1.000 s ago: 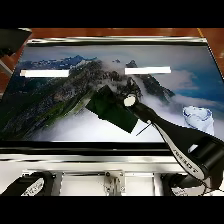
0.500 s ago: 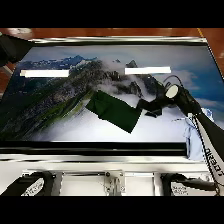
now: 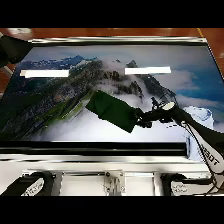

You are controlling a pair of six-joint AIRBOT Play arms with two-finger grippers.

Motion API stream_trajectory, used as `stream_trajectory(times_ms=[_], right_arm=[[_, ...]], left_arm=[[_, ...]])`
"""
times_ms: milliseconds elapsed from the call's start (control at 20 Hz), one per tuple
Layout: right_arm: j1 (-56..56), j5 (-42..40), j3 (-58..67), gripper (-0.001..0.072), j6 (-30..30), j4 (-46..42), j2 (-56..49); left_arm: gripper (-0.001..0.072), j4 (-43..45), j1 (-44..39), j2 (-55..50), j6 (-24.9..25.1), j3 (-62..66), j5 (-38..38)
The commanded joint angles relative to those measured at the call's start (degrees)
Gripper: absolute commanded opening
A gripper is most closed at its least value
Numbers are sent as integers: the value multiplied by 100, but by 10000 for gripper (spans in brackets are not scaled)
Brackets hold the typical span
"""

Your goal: Fold the shirts.

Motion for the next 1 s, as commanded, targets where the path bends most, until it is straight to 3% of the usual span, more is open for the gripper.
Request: stream_trajectory(times_ms=[0,150,250,350,600,800,950], right_arm=[[85,-634,-9,42,-968,1423,-83],[-249,-11,380,51,-1930,1685,264],[-721,566,741,52,-1937,1663,780],[-1416,981,1121,51,-1480,1545,1460],[-3493,1362,1622,50,-175,225,2734],[-5217,1917,1626,51,-72,-382,2975],[-6063,2031,1626,51,-396,-778,2975]], left_arm=[[36,4,2,4,-79,0,0],[36,7,2,4,-98,0,0],[36,7,2,0,-98,0,0],[36,7,2,0,-96,0,0],[36,7,2,9,-98,0,-2],[36,-9,2,90,-98,0,-7],[36,-9,2,170,-98,0,-7]])
